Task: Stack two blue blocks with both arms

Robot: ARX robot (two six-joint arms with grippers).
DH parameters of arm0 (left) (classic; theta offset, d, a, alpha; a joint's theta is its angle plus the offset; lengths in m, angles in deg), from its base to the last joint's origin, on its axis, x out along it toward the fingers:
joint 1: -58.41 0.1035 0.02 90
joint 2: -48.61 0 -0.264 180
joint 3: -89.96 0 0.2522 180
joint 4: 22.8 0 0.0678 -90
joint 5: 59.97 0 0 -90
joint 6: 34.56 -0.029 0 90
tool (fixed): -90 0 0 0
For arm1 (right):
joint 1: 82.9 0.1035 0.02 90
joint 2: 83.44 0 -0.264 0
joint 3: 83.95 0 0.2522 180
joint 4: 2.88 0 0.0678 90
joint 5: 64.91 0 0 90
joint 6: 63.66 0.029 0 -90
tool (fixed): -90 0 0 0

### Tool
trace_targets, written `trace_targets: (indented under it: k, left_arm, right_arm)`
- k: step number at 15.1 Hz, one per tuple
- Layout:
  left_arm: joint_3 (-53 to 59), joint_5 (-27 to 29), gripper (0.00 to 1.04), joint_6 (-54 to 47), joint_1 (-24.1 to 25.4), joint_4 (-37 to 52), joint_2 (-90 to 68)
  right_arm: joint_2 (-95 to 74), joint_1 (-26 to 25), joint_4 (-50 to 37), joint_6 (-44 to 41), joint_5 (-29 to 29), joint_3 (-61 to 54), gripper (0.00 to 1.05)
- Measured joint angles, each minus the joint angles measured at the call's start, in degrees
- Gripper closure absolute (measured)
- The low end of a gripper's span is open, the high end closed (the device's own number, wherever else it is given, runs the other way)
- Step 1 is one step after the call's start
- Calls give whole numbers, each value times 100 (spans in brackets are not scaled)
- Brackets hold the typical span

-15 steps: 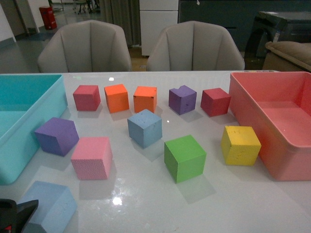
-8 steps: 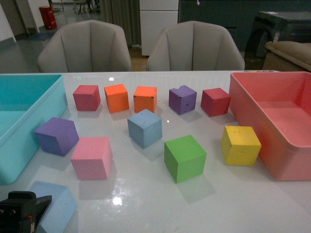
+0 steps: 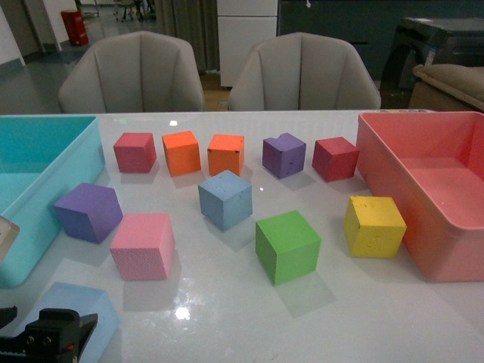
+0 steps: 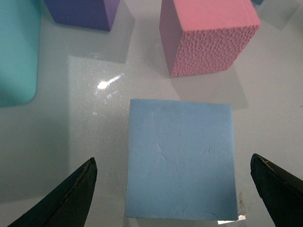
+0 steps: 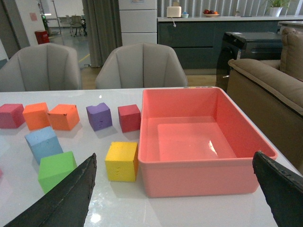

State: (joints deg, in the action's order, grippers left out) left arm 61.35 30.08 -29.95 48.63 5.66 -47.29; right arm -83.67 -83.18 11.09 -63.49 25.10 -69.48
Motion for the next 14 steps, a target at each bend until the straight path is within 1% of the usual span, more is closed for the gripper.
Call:
trace_targets:
  k: [3,8,9,10,11,12,14]
  left_arm:
    - [-63,79,7,-4,-85,404,-671]
    - [-90,96,7,-2,-136,433,-754]
    - [-103,144,9,-2,-166,455,-776]
    - [-109,160,20,0,-195,455,-780]
    - [-111,219,41,15,-256,356,-743]
    - [-109,254,62,125,-479,-424,343]
    - [-428,315,65,179,-892,-1346,1294]
  right_arm:
    - [0,0,0,0,0,0,6]
    - [0,0,-2,0,2,0,6]
    - [0,0,0,0,0,0,6]
    - [0,0,0,0,0,0,6]
    - [0,0,0,0,0,0,6]
    - [0,0,0,0,0,0,6]
    - [0,0,-2,0,0,0,6]
